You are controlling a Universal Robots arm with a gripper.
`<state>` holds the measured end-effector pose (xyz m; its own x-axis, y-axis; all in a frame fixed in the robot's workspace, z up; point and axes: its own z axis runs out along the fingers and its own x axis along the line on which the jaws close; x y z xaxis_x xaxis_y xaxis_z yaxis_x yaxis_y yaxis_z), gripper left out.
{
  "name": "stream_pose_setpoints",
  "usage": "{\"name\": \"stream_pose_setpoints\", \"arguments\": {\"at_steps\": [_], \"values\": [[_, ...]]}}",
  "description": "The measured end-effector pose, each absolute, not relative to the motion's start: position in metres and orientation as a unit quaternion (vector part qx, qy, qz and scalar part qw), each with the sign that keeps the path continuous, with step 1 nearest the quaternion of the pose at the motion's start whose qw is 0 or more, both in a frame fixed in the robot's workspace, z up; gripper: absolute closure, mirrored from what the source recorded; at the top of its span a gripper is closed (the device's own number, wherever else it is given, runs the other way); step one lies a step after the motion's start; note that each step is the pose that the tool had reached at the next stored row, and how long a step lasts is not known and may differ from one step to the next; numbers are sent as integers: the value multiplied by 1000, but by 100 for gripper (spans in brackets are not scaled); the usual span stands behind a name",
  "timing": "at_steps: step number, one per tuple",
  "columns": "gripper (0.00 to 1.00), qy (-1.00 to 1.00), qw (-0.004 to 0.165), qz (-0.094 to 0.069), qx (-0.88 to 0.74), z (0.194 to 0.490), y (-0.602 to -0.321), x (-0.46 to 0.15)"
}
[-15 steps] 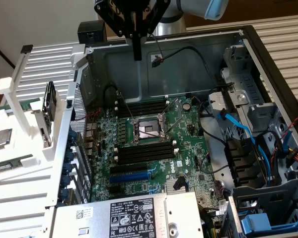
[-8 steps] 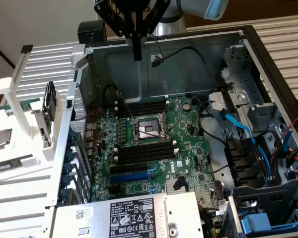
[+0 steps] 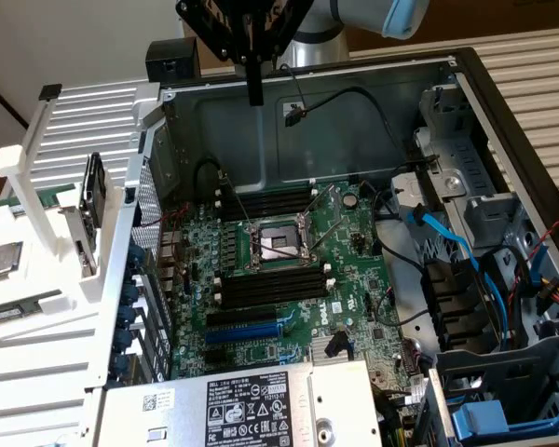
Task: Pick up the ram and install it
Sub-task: 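Reach for the ram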
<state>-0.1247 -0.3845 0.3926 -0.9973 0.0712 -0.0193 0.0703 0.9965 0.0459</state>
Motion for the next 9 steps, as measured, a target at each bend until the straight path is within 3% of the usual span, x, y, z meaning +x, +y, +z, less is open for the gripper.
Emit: {"name": "stream_pose_setpoints", "arguments": {"at_steps": [9], "values": [[89, 999, 10, 22, 35, 393, -365, -153]]}}
